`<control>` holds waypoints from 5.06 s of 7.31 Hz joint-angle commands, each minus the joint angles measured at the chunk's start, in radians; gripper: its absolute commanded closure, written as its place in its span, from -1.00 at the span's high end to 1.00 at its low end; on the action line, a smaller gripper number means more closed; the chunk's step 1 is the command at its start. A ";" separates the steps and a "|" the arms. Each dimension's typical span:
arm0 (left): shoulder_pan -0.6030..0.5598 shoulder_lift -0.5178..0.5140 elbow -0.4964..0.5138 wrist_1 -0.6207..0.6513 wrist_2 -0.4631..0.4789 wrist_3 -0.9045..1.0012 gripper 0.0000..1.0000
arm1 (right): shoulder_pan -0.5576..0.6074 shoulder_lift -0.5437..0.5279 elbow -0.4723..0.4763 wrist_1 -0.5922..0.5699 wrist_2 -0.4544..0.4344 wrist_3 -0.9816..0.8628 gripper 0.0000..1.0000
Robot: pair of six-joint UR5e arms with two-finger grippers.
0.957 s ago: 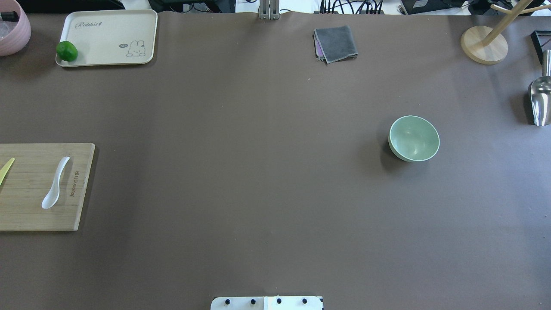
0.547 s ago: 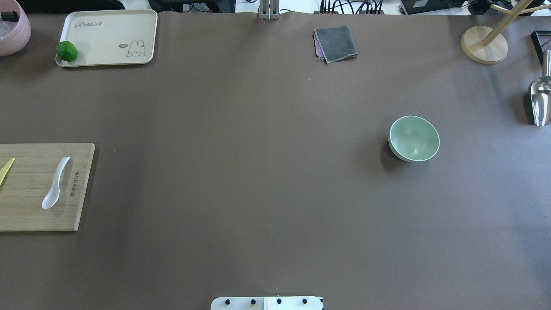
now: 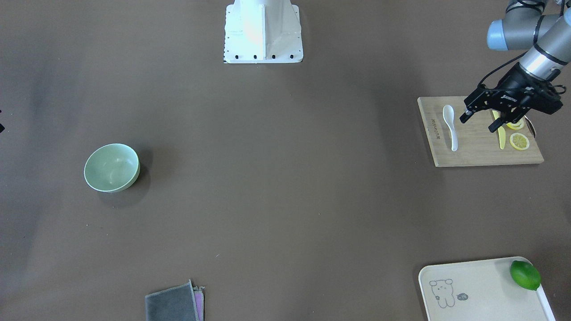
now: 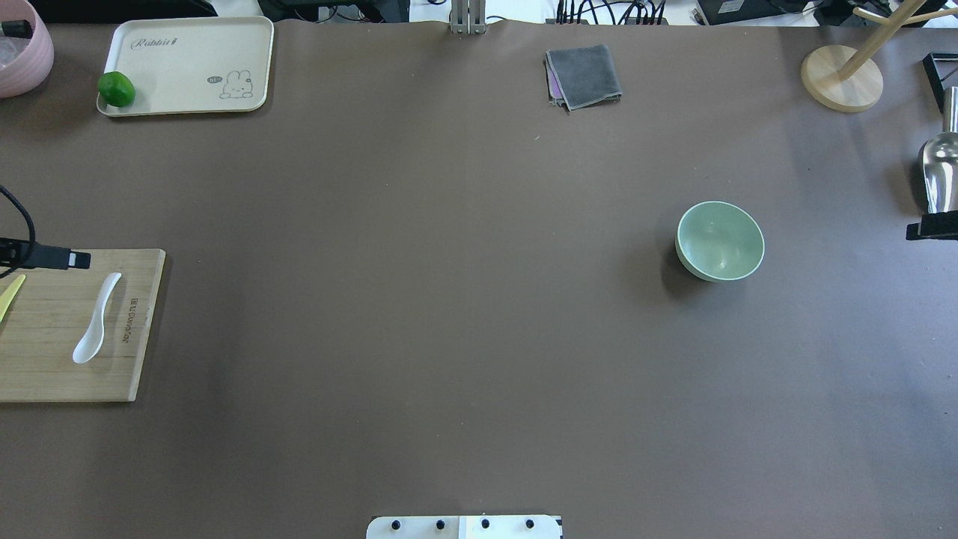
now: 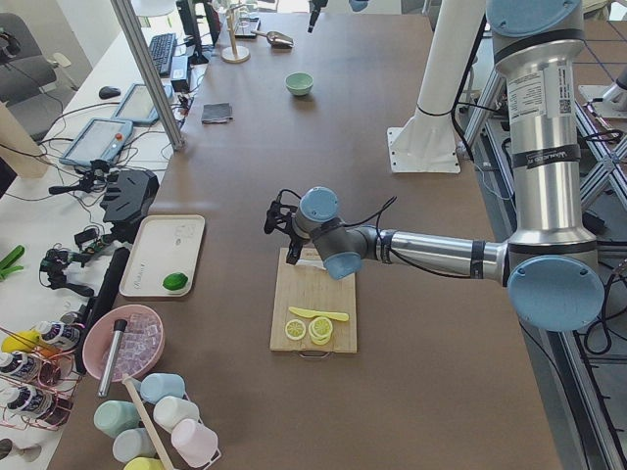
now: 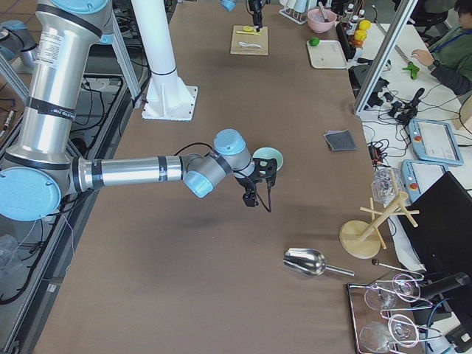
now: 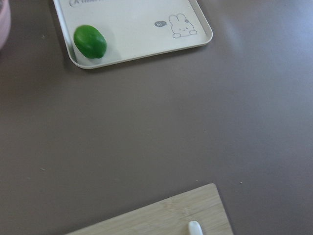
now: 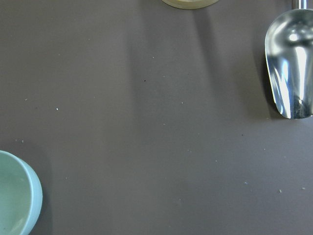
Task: Place spoon in bowl
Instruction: 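Lower the left gripper onto the white spoon while the right gripper nears the bowl, then lift the spoon with the left gripper while the right gripper reaches the bowl, then grip the green bowl rim with the right gripper and drag it toward the table center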
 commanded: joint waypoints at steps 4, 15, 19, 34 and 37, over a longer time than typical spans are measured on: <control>0.184 0.042 0.043 -0.013 0.232 -0.017 0.29 | -0.026 -0.008 0.000 0.037 -0.015 0.022 0.98; 0.184 0.008 0.067 -0.014 0.230 -0.023 -0.91 | -0.025 -0.006 -0.001 0.037 -0.016 0.016 0.98; 0.186 -0.108 -0.011 0.023 0.225 -0.171 -1.00 | -0.025 -0.011 -0.001 0.039 -0.016 0.016 0.98; 0.308 -0.406 -0.043 0.225 0.317 -0.384 -1.00 | -0.405 0.235 -0.084 -0.058 -0.353 0.408 0.50; 0.308 -0.398 -0.045 0.225 0.328 -0.384 -1.00 | -0.451 0.262 -0.078 -0.061 -0.409 0.506 -1.00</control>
